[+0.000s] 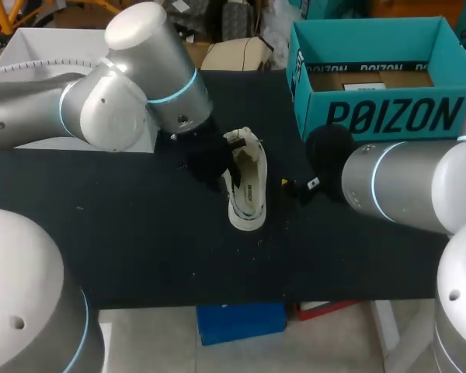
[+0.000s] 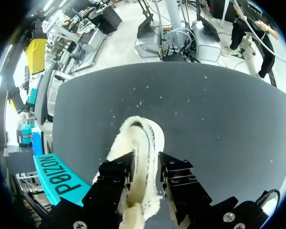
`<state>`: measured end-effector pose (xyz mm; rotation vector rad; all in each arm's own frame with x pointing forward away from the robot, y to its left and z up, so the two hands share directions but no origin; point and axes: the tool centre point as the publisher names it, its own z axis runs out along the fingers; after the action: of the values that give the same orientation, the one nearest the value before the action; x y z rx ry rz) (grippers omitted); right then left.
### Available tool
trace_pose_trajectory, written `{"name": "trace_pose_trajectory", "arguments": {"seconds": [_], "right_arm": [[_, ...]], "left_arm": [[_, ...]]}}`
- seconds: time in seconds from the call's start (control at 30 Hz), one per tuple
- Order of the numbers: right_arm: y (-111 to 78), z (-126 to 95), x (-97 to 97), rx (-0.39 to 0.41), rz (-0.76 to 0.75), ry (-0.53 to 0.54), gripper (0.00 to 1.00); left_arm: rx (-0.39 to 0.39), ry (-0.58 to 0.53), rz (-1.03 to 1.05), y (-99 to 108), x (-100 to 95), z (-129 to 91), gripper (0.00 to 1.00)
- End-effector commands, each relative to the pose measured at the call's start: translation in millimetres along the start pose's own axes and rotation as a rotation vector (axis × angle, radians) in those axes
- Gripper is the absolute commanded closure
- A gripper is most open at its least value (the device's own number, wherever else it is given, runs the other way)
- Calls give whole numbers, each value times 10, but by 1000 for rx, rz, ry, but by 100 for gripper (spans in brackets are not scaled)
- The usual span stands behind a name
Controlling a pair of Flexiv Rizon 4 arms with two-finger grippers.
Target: Take the shoe out of the shoebox, open the shoe tongue, remove and reinsert the insole, then place the shoe into the shoebox
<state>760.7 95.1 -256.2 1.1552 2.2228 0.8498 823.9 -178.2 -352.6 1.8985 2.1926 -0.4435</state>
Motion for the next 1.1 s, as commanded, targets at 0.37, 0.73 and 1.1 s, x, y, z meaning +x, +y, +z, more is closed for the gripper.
{"name": "trace_pose_trajectory", "arguments": {"seconds": [0.37, 0.73, 1.1], "right_arm": [[-7, 6, 4, -2, 1, 1, 0], [-7, 6, 4, -2, 1, 1, 0], [-7, 6, 4, -2, 1, 1, 0]], "left_arm": [[30, 57, 7, 108, -165, 398, 100], [62, 118, 20, -20, -84, 487, 100], [93, 168, 15, -63, 48, 673, 100]]}}
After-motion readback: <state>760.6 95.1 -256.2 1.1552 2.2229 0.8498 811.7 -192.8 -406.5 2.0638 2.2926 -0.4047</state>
